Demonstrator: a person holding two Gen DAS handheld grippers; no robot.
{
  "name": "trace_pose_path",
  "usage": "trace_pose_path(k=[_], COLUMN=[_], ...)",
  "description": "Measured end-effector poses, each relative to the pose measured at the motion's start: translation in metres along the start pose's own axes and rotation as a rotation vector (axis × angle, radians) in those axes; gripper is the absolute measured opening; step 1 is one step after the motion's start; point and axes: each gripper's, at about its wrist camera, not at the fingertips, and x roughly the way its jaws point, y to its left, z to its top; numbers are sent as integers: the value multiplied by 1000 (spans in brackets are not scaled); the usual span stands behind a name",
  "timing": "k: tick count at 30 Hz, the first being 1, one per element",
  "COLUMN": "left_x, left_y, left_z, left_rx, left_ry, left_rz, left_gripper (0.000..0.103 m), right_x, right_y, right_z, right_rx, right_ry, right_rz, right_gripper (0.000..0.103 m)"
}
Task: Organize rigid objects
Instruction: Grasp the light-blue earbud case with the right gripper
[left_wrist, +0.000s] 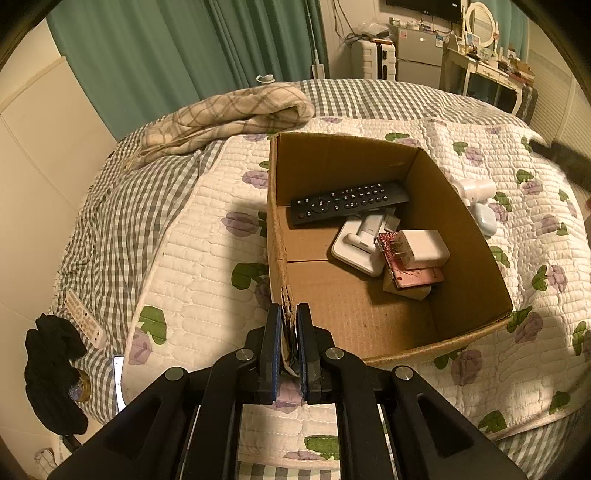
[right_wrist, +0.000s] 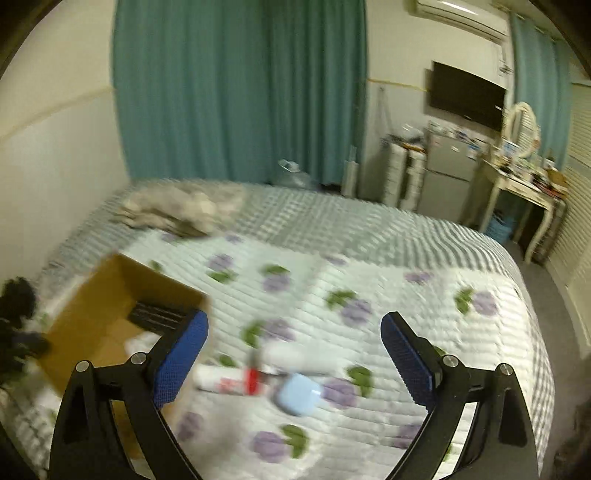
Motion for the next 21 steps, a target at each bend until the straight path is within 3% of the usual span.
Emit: trace_pose_path(k=[4,8,17,21], left_x=[0,0,0,0], left_y=[0,-1,-1,-1], left_z=[0,-1,-1,0], left_rx=[2,7,6,6], left_ry=[2,2,2,3], left_rz=[3,10,14,14], left_gripper=[7,7,7,7], right_x=[40,70,117,125], right_y=[-10,-9,-3,0], right_z=[-34,-62,-80,-82], right_rx=[-25,-41,-56,-57], right_ry=[102,194,361,377], right_rz=[-51,-29,8,34], right_gripper=[95,95,93,89])
